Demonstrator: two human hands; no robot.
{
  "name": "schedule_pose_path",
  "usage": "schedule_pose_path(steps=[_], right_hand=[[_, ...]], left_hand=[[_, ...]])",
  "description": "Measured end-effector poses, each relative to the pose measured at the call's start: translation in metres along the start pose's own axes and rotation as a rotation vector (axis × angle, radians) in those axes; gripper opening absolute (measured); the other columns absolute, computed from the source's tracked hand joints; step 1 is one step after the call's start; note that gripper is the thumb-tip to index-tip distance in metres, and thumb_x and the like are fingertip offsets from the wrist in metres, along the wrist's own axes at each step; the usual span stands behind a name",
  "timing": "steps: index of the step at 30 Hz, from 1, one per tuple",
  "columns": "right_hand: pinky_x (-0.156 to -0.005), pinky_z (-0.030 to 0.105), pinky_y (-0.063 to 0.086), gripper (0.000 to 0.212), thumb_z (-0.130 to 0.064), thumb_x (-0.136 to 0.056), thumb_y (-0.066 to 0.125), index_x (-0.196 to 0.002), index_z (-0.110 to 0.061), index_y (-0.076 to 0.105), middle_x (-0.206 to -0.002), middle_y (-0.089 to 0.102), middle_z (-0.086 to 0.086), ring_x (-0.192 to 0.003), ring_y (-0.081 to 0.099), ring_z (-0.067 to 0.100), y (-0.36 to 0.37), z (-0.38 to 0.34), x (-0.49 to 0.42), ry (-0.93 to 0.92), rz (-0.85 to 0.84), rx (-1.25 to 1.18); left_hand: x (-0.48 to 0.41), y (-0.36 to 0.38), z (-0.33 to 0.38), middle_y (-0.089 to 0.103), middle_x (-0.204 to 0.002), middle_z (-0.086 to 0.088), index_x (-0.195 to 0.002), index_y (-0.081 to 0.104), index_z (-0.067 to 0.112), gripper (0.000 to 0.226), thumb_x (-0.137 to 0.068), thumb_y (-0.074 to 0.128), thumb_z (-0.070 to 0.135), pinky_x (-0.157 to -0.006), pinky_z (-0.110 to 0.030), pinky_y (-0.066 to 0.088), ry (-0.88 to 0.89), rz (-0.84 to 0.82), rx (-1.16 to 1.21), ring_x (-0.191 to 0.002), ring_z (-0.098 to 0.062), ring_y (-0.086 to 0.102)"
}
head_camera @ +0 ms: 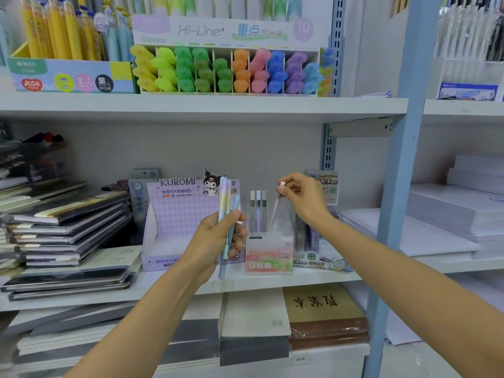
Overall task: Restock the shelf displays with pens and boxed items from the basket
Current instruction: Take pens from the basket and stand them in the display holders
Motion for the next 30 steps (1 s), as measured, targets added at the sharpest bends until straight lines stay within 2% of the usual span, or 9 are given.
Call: schedule_pose_path(steps=[4, 8, 12, 14, 16, 19, 26, 28, 30], right_hand=[[-0.078, 0.025, 0.051, 0.015, -0.011, -0.090, 0.066, -0.103, -0.003, 0.069, -0.089, 0.073, 0.010, -0.086, 0.067, 0.020, 0.010, 0.005, -0.001, -0.028, -0.054, 0.073], [-0.066, 0.012, 0.042, 0.009, -0.013, -0.090, 0.066, -0.098, -0.008, 0.066, -0.085, 0.073, 0.008, -0.073, 0.061, 0.009, 0.009, 0.008, -0.008, -0.042, -0.084, 0.137], [-0.068, 0.027, 0.045, 0.012, -0.014, -0.092, 0.062, -0.101, -0.016, 0.054, -0.080, 0.072, 0.004, -0.074, 0.063, 0.016, 0.010, 0.010, -0.012, -0.069, -0.100, 0.158], [-0.076, 0.032, 0.048, 0.008, -0.015, -0.091, 0.064, -0.096, -0.016, 0.058, -0.088, 0.069, 0.004, -0.086, 0.062, 0.018, 0.012, 0.012, -0.013, -0.078, -0.076, 0.175], [-0.088, 0.039, 0.047, 0.010, -0.018, -0.090, 0.065, -0.100, -0.014, 0.063, -0.101, 0.066, 0.004, -0.101, 0.056, 0.021, 0.014, 0.015, -0.015, -0.089, -0.064, 0.248], [-0.097, 0.037, 0.038, 0.024, -0.025, -0.091, 0.064, -0.114, -0.018, 0.066, -0.116, 0.057, 0.007, -0.117, 0.042, 0.024, 0.017, 0.020, -0.015, -0.067, -0.083, 0.421], [-0.103, 0.037, 0.029, 0.034, -0.030, -0.095, 0.058, -0.129, -0.025, 0.061, -0.127, 0.048, 0.015, -0.124, 0.032, 0.029, 0.010, 0.020, -0.011, 0.000, -0.244, 0.509], [-0.104, 0.037, 0.032, 0.037, -0.030, -0.096, 0.056, -0.132, -0.023, 0.058, -0.128, 0.048, 0.012, -0.123, 0.036, 0.026, 0.005, 0.008, -0.007, -0.025, -0.194, 0.432], [-0.092, 0.032, 0.042, 0.034, -0.027, -0.097, 0.055, -0.129, -0.018, 0.058, -0.121, 0.056, 0.008, -0.107, 0.053, 0.019, 0.001, -0.010, 0.001, -0.065, -0.150, 0.178]], left_hand=[[-0.005, -0.002, -0.004, 0.065, -0.065, -0.006, -0.099, 0.065, 0.005, 0.028, -0.101, 0.048, 0.027, -0.054, -0.026, 0.054, 0.030, -0.018, -0.025, -0.054, -0.017, 0.061], [-0.009, -0.001, -0.007, 0.067, -0.069, -0.007, -0.104, 0.065, 0.010, 0.032, -0.101, 0.045, 0.035, -0.066, -0.033, 0.058, 0.066, -0.025, -0.071, -0.063, -0.019, 0.066], [-0.011, 0.001, -0.010, 0.062, -0.063, -0.002, -0.104, 0.065, 0.015, 0.033, -0.100, 0.043, 0.039, -0.055, -0.027, 0.052, 0.070, -0.001, -0.107, -0.053, -0.015, 0.056], [-0.012, 0.002, -0.011, 0.058, -0.060, 0.001, -0.105, 0.066, 0.016, 0.032, -0.101, 0.043, 0.038, -0.050, -0.024, 0.046, 0.076, 0.001, -0.110, -0.049, -0.013, 0.048], [-0.011, 0.002, -0.012, 0.055, -0.058, 0.002, -0.105, 0.067, 0.015, 0.032, -0.101, 0.044, 0.037, -0.049, -0.023, 0.044, 0.074, 0.003, -0.102, -0.047, -0.012, 0.045], [-0.010, 0.002, -0.013, 0.054, -0.058, 0.003, -0.104, 0.067, 0.014, 0.032, -0.102, 0.043, 0.034, -0.047, -0.022, 0.042, 0.067, 0.002, -0.097, -0.047, -0.011, 0.044], [-0.006, 0.004, -0.011, 0.054, -0.058, 0.003, -0.103, 0.068, 0.013, 0.032, -0.102, 0.044, 0.034, -0.047, -0.022, 0.043, 0.037, -0.015, -0.101, -0.046, -0.011, 0.044], [-0.004, 0.006, -0.010, 0.054, -0.058, 0.003, -0.101, 0.068, 0.013, 0.033, -0.102, 0.044, 0.035, -0.047, -0.022, 0.043, 0.029, -0.026, -0.100, -0.046, -0.011, 0.044], [-0.003, 0.008, -0.008, 0.054, -0.058, 0.003, -0.100, 0.069, 0.013, 0.033, -0.101, 0.044, 0.035, -0.047, -0.022, 0.043, 0.028, -0.040, -0.104, -0.046, -0.011, 0.044]])
Point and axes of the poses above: each hand's wrist, its own x-axis away from the middle knuckle, its own y-axis out of the palm, z = x × y, the point moved 3 cm from there along -x, towards the middle knuckle
